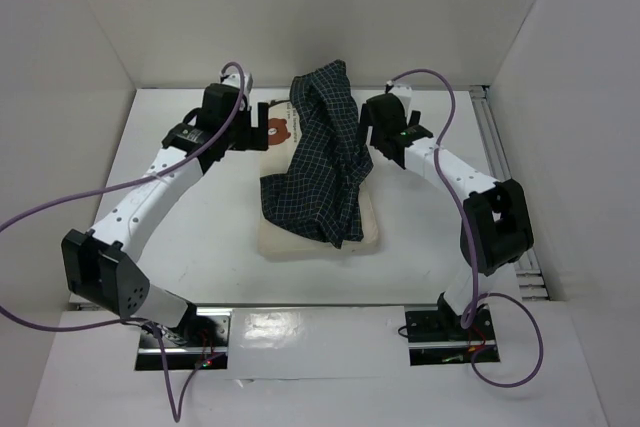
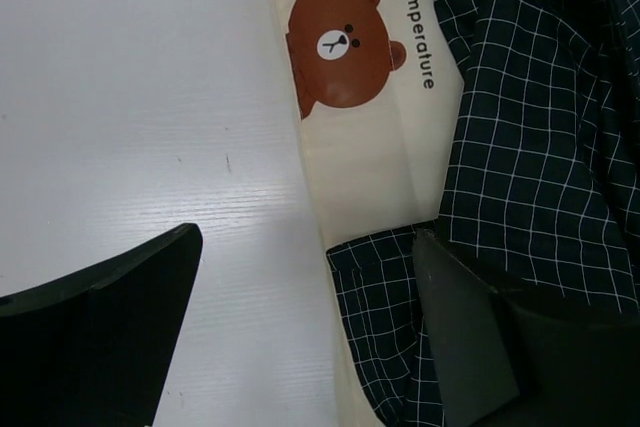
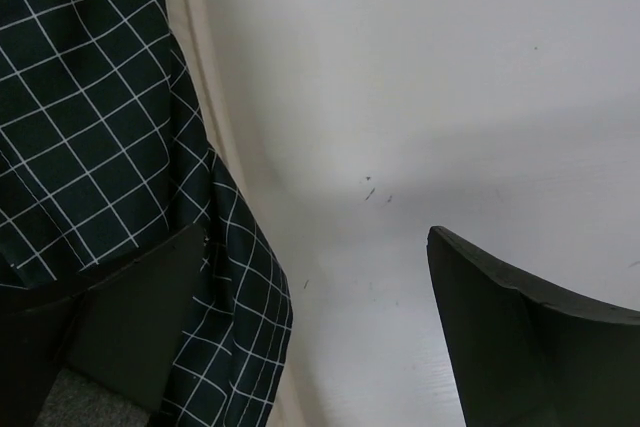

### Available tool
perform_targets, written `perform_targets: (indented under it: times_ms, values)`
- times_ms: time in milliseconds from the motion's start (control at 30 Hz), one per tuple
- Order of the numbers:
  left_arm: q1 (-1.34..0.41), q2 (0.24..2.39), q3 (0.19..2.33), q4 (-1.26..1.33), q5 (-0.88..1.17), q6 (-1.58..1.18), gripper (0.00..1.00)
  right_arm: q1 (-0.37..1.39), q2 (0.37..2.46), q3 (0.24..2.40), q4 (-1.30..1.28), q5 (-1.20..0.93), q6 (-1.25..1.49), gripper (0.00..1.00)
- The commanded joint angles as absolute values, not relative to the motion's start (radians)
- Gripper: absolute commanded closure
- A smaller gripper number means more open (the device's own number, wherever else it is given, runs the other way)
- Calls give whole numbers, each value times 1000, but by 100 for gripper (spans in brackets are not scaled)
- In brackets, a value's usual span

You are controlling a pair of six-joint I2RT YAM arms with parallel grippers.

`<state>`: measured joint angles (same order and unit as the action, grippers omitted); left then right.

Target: Put the pillow into the pillowcase

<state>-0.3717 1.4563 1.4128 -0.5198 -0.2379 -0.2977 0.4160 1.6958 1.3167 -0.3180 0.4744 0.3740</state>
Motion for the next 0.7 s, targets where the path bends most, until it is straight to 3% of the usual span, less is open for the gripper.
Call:
perform_targets:
  times_ms: [0, 367, 667]
  values:
    - [-371, 1456, 1410, -532, -193, -325, 0, 431, 1704, 1361, -351, 491, 383, 0]
    - [-344, 1456, 1430, -509, -30, -350, 0, 495, 1488, 1207, -370, 356, 344, 0]
    - [-344, 1678, 1615, -543, 158, -390, 1, 629, 1345, 1106, -417, 175, 385, 0]
